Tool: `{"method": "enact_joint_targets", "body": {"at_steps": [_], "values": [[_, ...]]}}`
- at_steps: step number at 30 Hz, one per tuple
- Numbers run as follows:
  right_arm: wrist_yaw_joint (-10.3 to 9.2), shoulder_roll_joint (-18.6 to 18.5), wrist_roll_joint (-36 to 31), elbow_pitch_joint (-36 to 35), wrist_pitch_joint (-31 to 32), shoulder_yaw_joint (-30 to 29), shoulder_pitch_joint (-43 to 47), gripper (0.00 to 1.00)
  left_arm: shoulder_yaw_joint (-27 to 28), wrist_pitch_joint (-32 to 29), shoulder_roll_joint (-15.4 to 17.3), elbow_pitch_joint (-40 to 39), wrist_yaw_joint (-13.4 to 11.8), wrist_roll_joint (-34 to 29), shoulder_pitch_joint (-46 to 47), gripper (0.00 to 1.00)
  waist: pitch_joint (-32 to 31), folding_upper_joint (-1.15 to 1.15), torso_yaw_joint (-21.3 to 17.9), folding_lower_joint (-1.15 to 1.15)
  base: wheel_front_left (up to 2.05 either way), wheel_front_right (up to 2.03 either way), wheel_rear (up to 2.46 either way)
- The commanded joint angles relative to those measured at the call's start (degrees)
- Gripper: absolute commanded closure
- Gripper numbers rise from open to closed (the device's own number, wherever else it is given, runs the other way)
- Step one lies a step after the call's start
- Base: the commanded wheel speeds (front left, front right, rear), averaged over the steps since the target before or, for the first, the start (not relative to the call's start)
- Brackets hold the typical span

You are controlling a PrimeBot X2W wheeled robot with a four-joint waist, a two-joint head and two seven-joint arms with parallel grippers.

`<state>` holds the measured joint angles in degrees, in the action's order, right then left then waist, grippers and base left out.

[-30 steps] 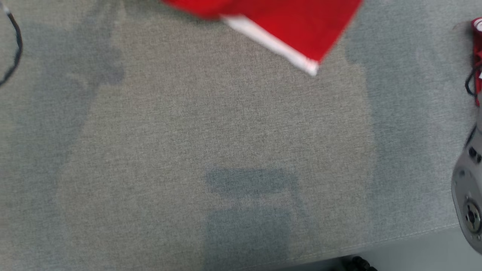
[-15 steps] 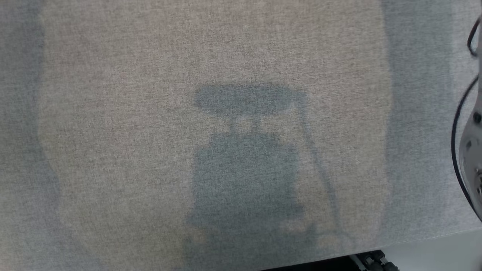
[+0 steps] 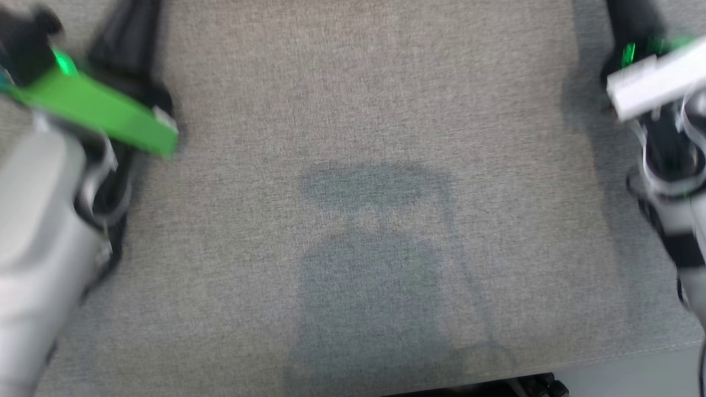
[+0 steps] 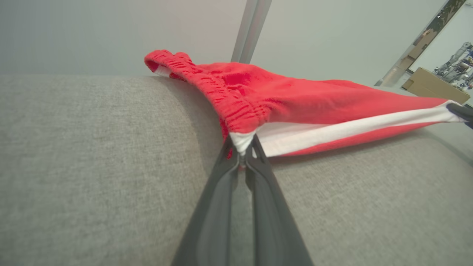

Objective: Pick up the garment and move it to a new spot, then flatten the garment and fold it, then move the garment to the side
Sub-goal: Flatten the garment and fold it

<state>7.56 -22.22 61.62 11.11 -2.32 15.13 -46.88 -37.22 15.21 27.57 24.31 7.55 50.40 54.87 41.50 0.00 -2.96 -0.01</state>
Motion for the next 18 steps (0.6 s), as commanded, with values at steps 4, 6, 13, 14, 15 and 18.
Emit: {"method": "enact_joint_targets", "body": {"at_steps": [4, 6, 13, 14, 15, 18], "values": [[-0.14, -7.0, 5.6, -8.1, 1.4, 1.8, 19.6, 1.00, -1.0, -0.2, 3.2, -9.6, -1.4, -1.5, -20.1, 1.00, -11.6, 0.00, -1.2, 0.01, 0.00, 0.00, 0.00], [-0.14, -9.0, 6.8, -10.6, 1.7, 2.3, 26.1, 1.00, -1.1, -0.2, 4.3, -13.5, -3.1, -2.5, -27.2, 1.00, -14.6, 0.00, -1.4, 0.01, 0.00, 0.00, 0.00], [-0.15, -13.4, 9.1, -16.0, 0.3, -0.6, 47.2, 1.00, -2.8, -0.2, 7.5, -25.4, -10.4, -2.1, -48.9, 1.00, -22.1, 0.00, -2.1, 0.01, 0.00, 0.00, 0.00], [-0.15, -13.8, 9.8, -17.0, 0.0, -1.8, 50.0, 1.00, -2.9, -0.1, 7.7, -26.9, -11.5, -1.4, -51.5, 1.00, -22.8, 0.00, -2.1, 0.01, 0.00, 0.00, 0.00], [-0.15, -14.2, 10.6, -18.3, -0.3, -2.8, 52.7, 1.00, -3.3, -0.2, 7.4, -28.7, -12.4, -0.3, -54.0, 1.00, -23.2, 0.00, -2.2, 0.01, 0.00, 0.00, 0.00], [-0.18, -15.5, 11.9, -22.0, -1.0, -7.0, 59.6, 1.00, -4.0, -0.8, 7.2, -32.8, -15.4, 1.6, -59.5, 1.00, -23.6, 0.00, -2.4, 0.01, 0.00, 0.00, 0.00]]}}
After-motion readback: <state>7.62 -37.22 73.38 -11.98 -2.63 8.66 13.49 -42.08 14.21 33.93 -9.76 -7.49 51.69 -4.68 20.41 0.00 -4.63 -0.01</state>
